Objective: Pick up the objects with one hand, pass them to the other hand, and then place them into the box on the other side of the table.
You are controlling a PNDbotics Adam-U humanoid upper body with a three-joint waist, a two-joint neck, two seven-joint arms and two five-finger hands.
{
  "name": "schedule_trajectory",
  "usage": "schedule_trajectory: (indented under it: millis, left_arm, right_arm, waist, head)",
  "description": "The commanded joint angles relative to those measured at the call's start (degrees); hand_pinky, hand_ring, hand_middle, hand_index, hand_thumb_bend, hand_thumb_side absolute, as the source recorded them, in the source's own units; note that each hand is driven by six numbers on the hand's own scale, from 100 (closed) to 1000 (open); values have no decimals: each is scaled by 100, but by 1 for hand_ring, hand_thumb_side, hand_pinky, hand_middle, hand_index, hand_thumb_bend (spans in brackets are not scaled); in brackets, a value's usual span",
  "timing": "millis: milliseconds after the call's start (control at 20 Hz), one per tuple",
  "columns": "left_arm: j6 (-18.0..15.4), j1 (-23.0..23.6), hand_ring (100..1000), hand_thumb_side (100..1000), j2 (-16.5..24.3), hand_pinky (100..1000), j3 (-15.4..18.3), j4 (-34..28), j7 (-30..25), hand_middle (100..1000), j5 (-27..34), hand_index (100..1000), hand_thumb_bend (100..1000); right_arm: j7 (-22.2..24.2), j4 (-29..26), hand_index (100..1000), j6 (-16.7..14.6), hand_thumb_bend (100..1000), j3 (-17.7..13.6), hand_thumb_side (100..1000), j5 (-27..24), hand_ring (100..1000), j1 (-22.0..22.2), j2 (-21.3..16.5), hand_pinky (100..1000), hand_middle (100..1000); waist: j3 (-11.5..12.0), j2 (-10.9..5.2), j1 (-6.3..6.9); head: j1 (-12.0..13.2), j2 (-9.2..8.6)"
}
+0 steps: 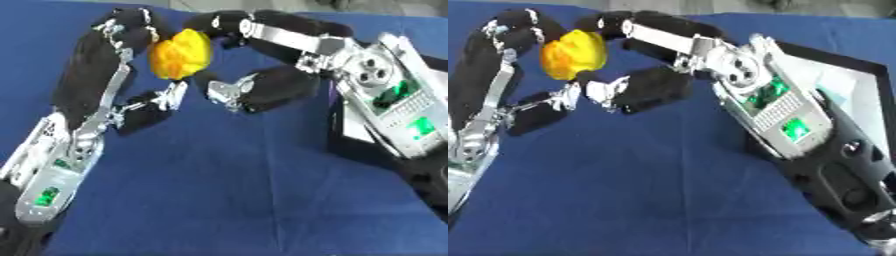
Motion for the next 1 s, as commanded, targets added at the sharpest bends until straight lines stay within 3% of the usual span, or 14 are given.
schedule_trajectory:
  millis: [50, 500, 650, 1000]
  left_arm:
    - [-47, -117, 583, 179, -7, 754, -17, -74, 59, 561, -10, 640, 100]
    - [-114, -140, 583, 173, -63, 752, -77, -37, 169, 560, -67, 639, 100]
    - [-127, -143, 582, 164, -68, 750, -90, -42, 253, 560, -88, 641, 100]
    - [-106, -152, 581, 153, -83, 746, -105, -34, 439, 558, -204, 643, 100]
  right_arm:
    - [28, -89, 999, 97, 100, -9, 522, 132, 1000, -134, -15, 958, 996]
    - [124, -36, 974, 297, 100, 101, 500, 465, 1000, -247, 70, 952, 970]
    - [130, 44, 918, 324, 100, 123, 429, 545, 1000, -240, 91, 943, 906]
    - [89, 154, 972, 371, 100, 119, 444, 895, 1000, -225, 97, 947, 927]
  waist:
    - [8, -185, 9]
    - [66, -175, -28]
    - [81, -167, -31]
    - [73, -156, -28]
  head:
    - [-25, 6]
    - [-99, 8]
    - [-105, 11]
    - [-109, 10]
